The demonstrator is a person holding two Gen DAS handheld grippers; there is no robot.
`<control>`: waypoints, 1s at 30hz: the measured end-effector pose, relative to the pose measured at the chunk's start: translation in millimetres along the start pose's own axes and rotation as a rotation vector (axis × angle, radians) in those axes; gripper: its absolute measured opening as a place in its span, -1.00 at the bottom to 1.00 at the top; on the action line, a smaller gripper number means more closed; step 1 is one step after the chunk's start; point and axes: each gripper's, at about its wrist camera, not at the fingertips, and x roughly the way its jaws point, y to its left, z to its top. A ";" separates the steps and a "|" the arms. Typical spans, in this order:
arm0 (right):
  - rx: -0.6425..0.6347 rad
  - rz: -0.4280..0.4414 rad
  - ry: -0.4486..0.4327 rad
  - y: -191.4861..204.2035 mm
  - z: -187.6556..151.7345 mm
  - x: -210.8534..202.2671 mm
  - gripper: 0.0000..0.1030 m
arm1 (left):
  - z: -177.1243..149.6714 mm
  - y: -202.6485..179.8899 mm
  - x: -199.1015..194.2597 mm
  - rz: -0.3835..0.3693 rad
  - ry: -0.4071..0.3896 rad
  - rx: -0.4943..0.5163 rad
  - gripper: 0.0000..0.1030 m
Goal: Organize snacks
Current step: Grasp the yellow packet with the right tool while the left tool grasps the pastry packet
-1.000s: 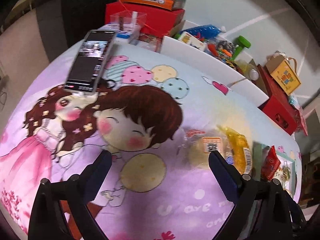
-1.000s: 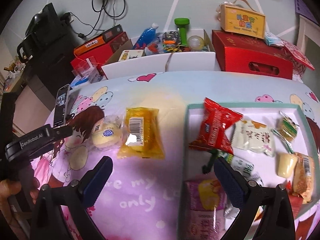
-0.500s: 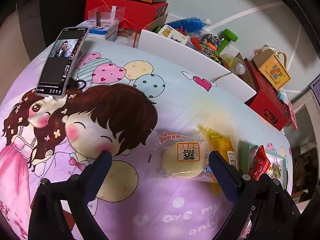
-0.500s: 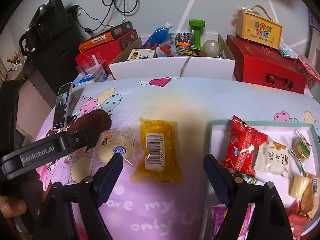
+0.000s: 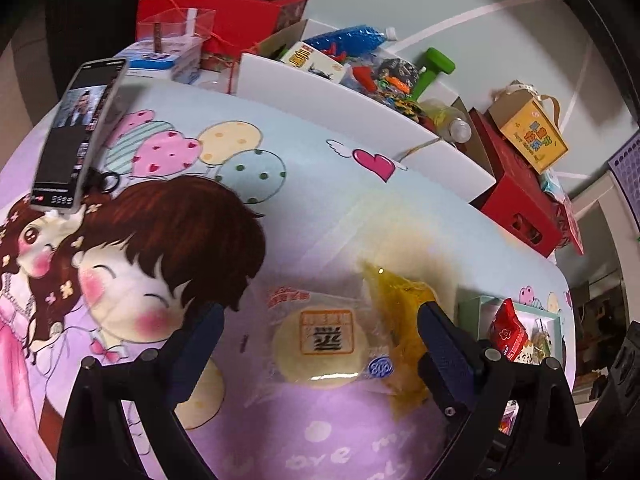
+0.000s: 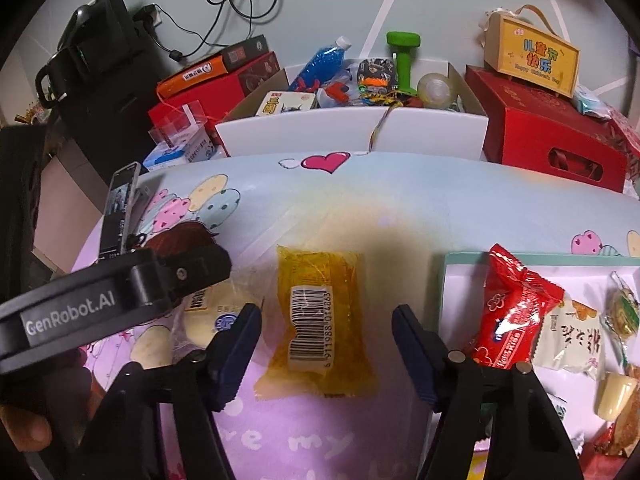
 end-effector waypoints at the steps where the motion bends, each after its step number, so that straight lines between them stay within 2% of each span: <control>1: -0.001 0.000 0.004 -0.6 -0.2 3.1 0.38 | 0.4 -1.5 2.5 0.000 0.003 0.004 0.89; 4: -0.010 -0.011 0.007 -0.7 -1.1 9.8 0.38 | 0.2 -4.6 12.6 0.016 0.026 0.012 0.89; 8: -0.010 -0.011 0.014 -0.8 -1.6 16.3 0.22 | -2.7 -5.1 25.5 0.049 0.065 0.021 0.89; 12: -0.023 -0.014 0.035 2.2 -4.0 26.6 0.19 | -5.9 -1.0 32.5 0.088 0.093 0.023 0.89; 30: -0.040 -0.015 0.077 7.0 -10.8 40.1 0.06 | -11.3 -3.7 46.0 0.108 0.116 0.026 0.88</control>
